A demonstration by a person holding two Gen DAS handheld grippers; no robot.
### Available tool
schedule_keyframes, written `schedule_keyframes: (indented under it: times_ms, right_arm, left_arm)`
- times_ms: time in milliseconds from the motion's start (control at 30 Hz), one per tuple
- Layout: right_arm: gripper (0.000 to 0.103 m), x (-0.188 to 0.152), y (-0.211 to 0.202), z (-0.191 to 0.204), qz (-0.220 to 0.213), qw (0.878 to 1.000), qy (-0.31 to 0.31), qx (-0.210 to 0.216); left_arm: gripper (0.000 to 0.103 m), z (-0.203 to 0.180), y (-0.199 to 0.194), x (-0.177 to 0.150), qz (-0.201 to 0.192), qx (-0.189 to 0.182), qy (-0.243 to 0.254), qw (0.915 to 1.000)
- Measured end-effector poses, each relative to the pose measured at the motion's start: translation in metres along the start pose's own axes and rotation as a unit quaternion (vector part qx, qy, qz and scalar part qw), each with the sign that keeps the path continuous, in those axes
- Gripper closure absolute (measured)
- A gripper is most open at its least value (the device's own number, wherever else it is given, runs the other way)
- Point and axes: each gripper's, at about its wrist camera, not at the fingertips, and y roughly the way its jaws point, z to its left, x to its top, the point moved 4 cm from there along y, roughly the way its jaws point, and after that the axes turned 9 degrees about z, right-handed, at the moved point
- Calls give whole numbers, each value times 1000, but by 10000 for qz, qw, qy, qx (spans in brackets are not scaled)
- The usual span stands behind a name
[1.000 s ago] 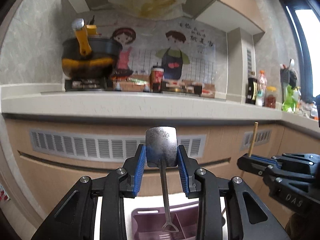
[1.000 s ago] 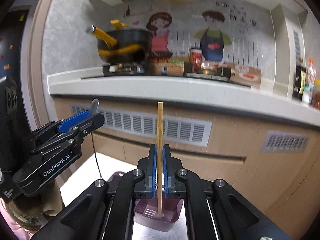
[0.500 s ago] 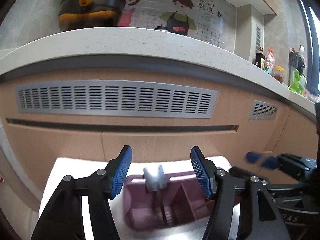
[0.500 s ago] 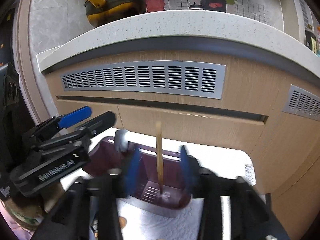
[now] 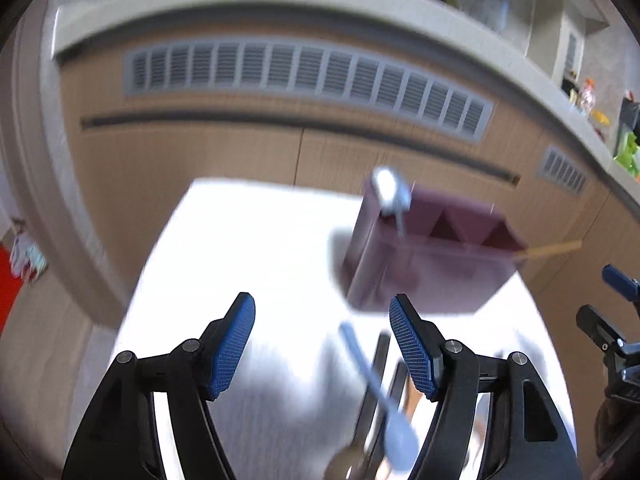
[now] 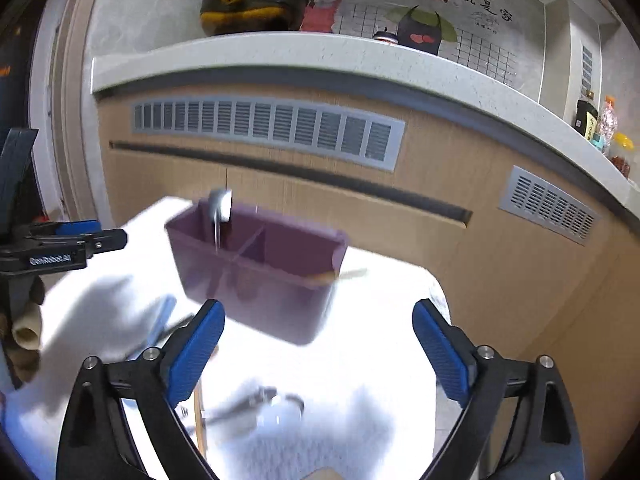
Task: Organize utensils
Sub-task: 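Open both tools to release the utensils into the caddy, then grasp the second chopstick with the right tool while the left tool grasps the white-knob spoon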
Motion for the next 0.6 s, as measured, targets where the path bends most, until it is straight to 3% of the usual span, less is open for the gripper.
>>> schedule_keyframes:
  times_ms: [333,500,533,567,600]
  right_arm:
    - [5,-58,18,44,848,9945,-581,211]
    - [6,-79,20,51,1174,9883,-467,849]
    - [8,-82,20,51,1241,9866,-405,976]
    - [21,-86,19,51,1291,9854,-361,1046]
    - [41,-88,19,53,1341,9844,-357,1080]
  left_arm:
    - [25,7,-21,-63,174,174,93,9997]
    - [21,16,-22,-66,270,160,-47,9995]
    - [21,16,-21,-67,287,148,-59,9995]
    - [21,16,-20,-68,313,131,-57,9994]
    - [21,15,-18,-69,336,107,-45,9994]
